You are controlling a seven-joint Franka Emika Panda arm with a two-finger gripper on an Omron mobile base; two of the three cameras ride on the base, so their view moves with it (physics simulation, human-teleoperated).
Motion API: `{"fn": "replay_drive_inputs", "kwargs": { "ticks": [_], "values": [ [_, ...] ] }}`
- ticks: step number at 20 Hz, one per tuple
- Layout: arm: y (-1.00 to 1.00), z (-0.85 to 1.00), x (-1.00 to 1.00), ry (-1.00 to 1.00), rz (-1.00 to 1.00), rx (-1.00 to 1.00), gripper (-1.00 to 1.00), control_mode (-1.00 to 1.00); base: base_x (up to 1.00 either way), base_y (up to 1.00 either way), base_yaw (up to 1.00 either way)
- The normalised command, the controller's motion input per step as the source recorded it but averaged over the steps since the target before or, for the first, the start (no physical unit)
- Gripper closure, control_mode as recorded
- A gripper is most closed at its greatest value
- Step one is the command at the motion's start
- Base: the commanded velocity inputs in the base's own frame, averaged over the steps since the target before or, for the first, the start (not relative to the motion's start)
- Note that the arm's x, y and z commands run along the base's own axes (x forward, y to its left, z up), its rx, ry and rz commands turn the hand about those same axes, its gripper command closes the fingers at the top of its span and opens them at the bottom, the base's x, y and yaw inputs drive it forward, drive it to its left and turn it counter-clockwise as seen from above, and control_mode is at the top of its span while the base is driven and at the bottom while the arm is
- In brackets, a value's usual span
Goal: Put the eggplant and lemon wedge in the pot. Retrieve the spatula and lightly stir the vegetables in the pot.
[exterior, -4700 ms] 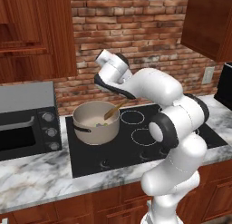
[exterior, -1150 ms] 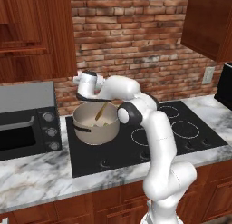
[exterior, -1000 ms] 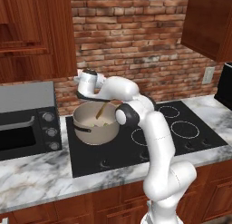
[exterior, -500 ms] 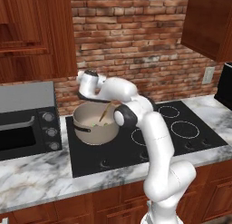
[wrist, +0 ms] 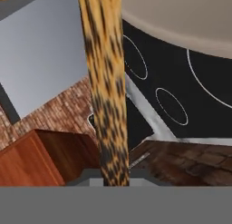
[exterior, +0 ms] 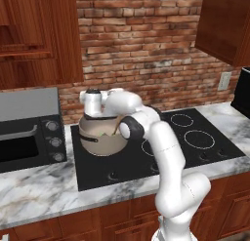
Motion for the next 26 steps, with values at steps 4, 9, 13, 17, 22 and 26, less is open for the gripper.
{"fn": "replay_drive_inputs", "kwargs": {
  "ticks": [4,9,13,17,22,26],
  "values": [
    [0.09,-0.05,0.37,0.04,0.02,-0.08,1.00,-1.00,0.00,0.00,0.00],
    [0.07,0.00,0.05,-0.03,0.00,-0.07,1.00,-1.00,0.00,0.00,0.00],
    [0.21,0.00,-0.08,-0.19,0.00,-0.01,1.00,-1.00,0.00,0.00,0.00],
    [-0.01,0.00,-0.11,-0.42,0.00,0.00,1.00,-1.00,0.00,0.00,0.00],
    [-0.35,0.00,0.00,-0.18,0.00,0.02,1.00,-1.00,0.00,0.00,0.00],
    [-0.24,0.00,-0.06,-0.25,0.00,0.00,1.00,-1.00,0.00,0.00,0.00]
  ]
}}
